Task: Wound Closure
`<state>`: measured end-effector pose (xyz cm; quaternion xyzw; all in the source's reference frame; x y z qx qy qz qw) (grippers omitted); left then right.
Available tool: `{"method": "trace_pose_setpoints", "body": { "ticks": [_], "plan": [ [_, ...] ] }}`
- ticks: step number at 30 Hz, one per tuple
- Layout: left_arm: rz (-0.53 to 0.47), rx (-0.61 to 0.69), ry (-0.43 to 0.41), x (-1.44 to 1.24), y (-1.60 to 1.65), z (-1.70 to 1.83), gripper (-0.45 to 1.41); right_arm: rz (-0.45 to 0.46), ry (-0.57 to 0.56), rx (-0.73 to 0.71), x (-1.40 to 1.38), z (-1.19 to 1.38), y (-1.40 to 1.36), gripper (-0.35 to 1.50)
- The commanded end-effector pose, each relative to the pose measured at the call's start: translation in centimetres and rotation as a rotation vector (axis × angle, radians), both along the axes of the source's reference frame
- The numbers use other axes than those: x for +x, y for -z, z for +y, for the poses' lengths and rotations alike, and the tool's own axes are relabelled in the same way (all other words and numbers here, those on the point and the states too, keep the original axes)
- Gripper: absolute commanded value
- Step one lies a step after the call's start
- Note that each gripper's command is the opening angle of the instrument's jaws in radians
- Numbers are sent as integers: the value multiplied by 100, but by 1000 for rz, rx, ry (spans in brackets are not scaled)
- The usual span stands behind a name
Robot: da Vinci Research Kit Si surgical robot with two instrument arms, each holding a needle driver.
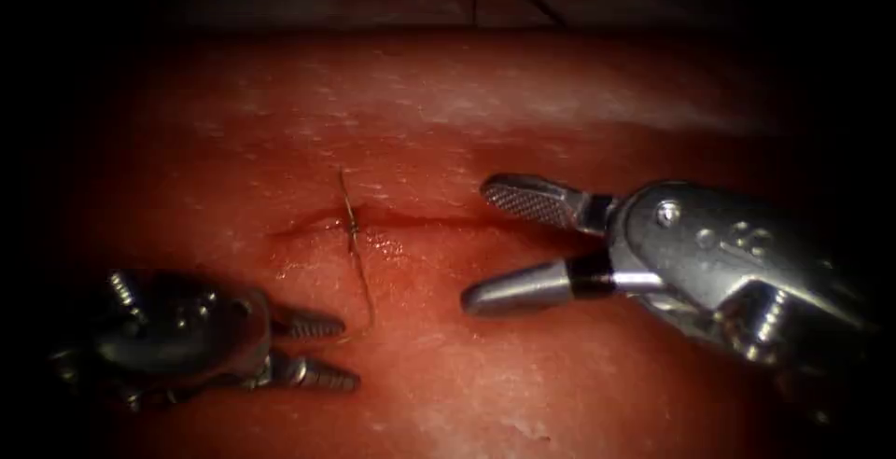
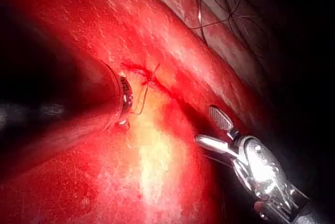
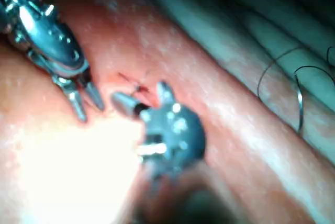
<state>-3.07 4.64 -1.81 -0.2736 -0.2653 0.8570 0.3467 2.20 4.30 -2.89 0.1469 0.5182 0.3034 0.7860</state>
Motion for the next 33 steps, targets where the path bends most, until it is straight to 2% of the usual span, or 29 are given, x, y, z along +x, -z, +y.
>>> {"method": "trace_pose_setpoints", "body": {
  "ticks": [1,2,3,4,6,12,31,33],
  "plan": [
    [-4,2,-4,-4,-7,0,45,3,0,-2,8,1,-5,123],
    [-8,7,-10,-3,-7,0,19,3,0,-2,8,1,-5,123],
    [-15,6,-23,1,-5,-3,-19,3,0,-2,8,1,-5,123],
    [-16,10,-24,7,-2,-7,-35,1,-2,-2,8,1,-5,123],
    [-3,48,17,9,-1,-7,-35,1,-2,-2,8,1,-5,123],
    [4,47,36,11,6,4,-35,-1,-4,-3,8,1,-5,123],
    [11,24,33,9,12,14,-35,-1,-4,-3,9,0,-4,123],
    [-34,33,41,6,12,14,-35,-1,-4,-3,9,0,-4,123]
  ]
}}
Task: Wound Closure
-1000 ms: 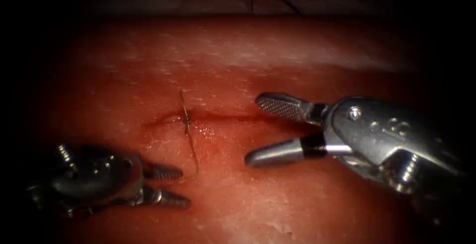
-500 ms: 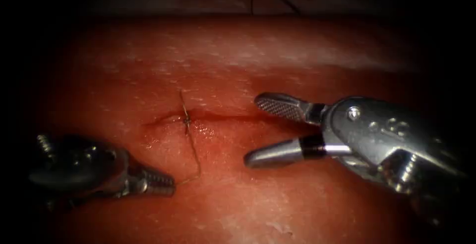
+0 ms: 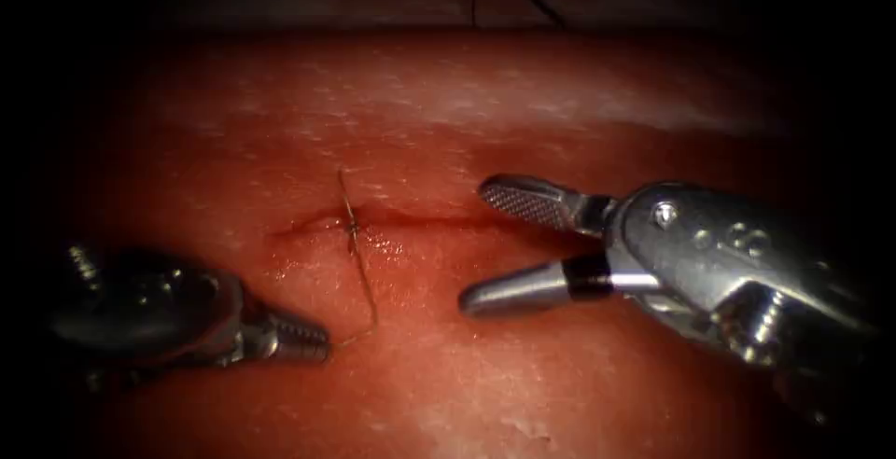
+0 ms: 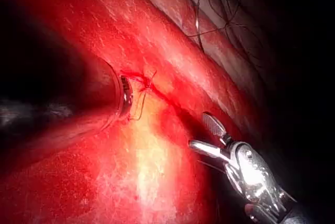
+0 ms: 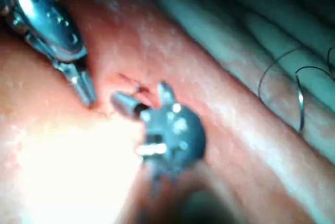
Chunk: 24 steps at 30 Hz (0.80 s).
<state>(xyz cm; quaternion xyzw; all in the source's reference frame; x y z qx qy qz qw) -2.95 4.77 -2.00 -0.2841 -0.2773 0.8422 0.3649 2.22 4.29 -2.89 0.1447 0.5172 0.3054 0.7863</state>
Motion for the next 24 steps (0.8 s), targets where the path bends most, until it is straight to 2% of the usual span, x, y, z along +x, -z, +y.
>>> {"method": "trace_pose_setpoints", "body": {
  "ticks": [1,2,3,4,5,6,7,13,16,18,19,20,21,24],
  "plan": [
    [-9,3,1,-9,-8,1,-35,3,1,-2,7,1,-5,123],
    [-8,3,2,-11,-9,0,-30,2,3,-7,7,1,-5,123],
    [-7,1,4,-15,-9,-2,11,2,3,-7,7,1,-5,123],
    [-7,1,4,-15,-9,-2,11,2,3,-7,7,1,-5,123],
    [-6,0,5,-17,-10,-3,20,2,3,-7,7,1,-5,123],
    [-8,-12,-7,-22,-13,-6,43,2,3,-7,7,1,-5,123],
    [-13,-33,-28,-26,-17,-7,52,2,3,-7,7,1,-5,123],
    [-6,-95,-101,-29,-40,-12,67,3,1,-2,7,1,-5,123],
    [-6,-101,-111,-24,-46,-9,67,3,1,-2,7,1,-5,123],
    [-13,-87,-124,-24,-48,-10,56,3,1,-2,7,1,-5,123],
    [-13,-87,-124,-24,-48,-10,56,3,1,-2,7,1,-5,123],
    [-58,-27,-176,-25,-48,-14,-16,3,1,-2,7,1,-5,123],
    [-70,-22,-194,-25,-46,-16,-35,3,1,-2,7,1,-5,123],
    [-5,24,-134,-26,-37,-26,-35,3,1,-2,7,1,-5,123]
  ]
}}
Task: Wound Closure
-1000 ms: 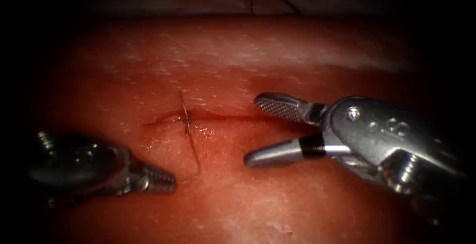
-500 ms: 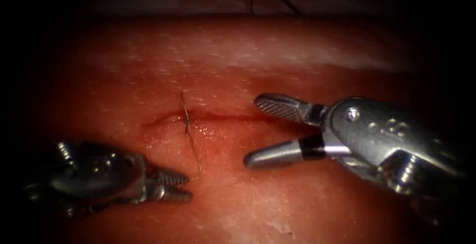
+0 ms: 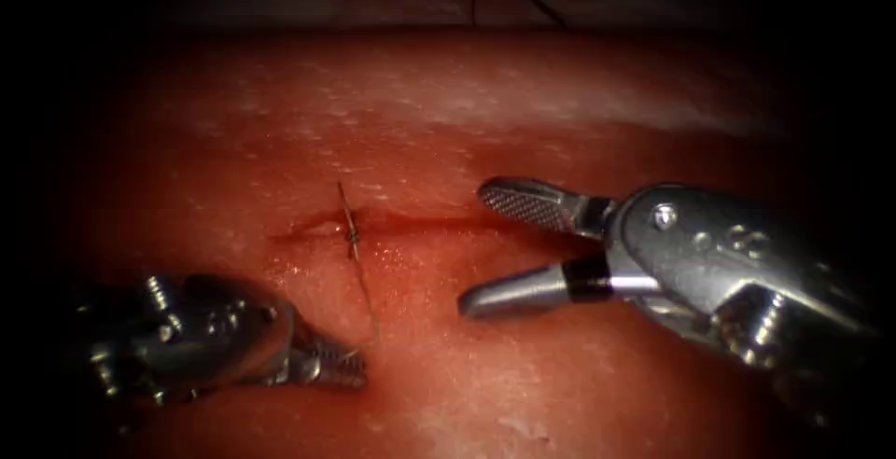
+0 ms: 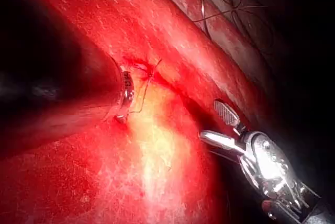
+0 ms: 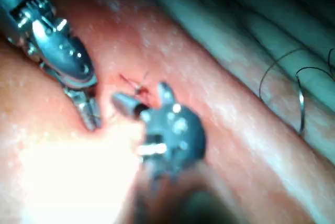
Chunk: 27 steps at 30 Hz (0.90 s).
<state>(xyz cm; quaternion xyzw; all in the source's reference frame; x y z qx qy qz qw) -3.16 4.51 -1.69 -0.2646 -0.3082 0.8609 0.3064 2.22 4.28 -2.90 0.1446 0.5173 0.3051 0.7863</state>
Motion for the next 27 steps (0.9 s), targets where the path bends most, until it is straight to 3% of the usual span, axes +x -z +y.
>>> {"method": "trace_pose_setpoints", "body": {
  "ticks": [1,12,19,24,27],
  "plan": [
    [7,1,7,-5,-5,0,-35,3,0,-2,7,1,-5,123],
    [34,11,37,-1,25,25,-35,1,-5,2,9,0,-6,123],
    [-9,46,130,6,49,55,-35,36,40,8,20,-7,-14,120],
    [1,53,146,11,40,57,-35,48,128,-108,46,-12,-29,118],
    [1,51,150,18,42,64,-35,37,194,-248,70,-16,-44,118]
  ]
}}
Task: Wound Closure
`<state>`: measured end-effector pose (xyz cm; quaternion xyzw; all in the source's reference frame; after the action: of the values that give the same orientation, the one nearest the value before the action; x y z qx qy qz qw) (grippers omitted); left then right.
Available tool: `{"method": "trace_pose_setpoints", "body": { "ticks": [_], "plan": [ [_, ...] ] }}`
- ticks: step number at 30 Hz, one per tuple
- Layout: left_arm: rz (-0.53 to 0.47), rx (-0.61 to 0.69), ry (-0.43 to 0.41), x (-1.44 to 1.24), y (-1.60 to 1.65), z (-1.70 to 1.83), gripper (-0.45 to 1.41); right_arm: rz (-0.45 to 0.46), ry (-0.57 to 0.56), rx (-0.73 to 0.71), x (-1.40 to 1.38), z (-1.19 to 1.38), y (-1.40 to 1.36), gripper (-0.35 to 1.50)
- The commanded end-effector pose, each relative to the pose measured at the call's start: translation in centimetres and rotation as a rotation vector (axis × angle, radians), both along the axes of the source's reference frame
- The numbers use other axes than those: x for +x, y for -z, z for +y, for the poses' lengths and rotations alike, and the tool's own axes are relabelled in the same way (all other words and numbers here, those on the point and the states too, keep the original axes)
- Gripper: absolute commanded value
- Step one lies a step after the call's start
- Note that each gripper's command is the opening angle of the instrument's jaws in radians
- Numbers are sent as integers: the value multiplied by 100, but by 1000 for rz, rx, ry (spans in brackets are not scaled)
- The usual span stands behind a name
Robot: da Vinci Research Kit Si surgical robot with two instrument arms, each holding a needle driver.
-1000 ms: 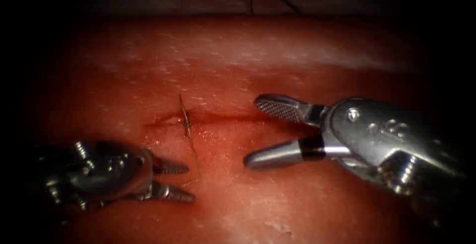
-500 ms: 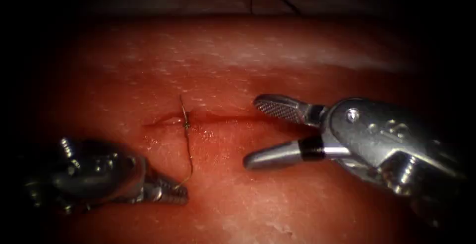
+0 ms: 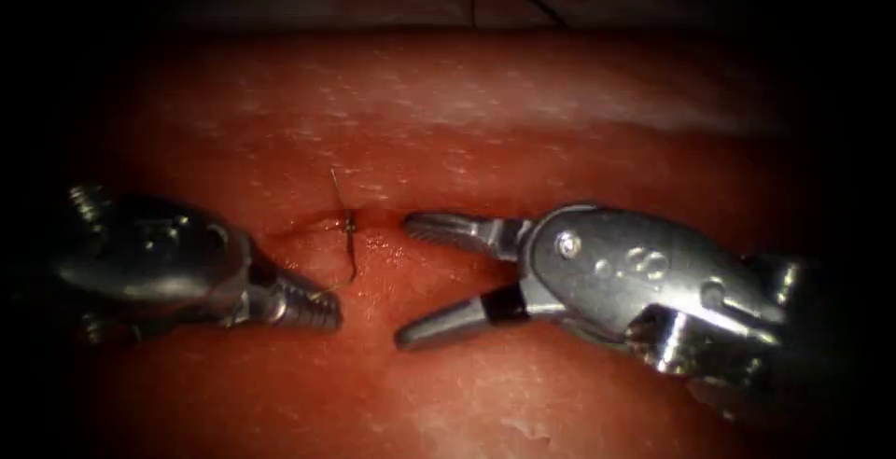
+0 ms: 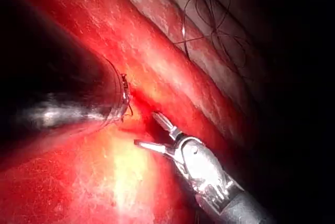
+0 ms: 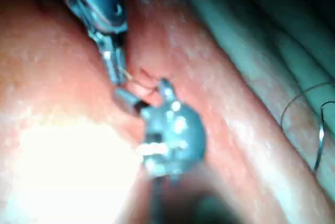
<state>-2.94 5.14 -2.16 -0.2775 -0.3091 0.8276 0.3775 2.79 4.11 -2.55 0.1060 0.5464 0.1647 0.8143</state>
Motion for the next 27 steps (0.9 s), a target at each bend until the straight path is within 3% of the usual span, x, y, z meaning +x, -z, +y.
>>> {"method": "trace_pose_setpoints", "body": {
  "ticks": [1,4,13,27],
  "plan": [
    [-1,-1,2,-4,-3,2,-35,4,8,-37,20,1,-14,120],
    [-1,4,5,-3,-1,3,-35,-19,23,-138,41,-2,-30,122],
    [7,10,2,1,8,7,-35,-46,3,-256,63,4,-37,122],
    [13,15,3,1,8,8,-35,-35,36,-332,93,-12,-61,113]
  ]
}}
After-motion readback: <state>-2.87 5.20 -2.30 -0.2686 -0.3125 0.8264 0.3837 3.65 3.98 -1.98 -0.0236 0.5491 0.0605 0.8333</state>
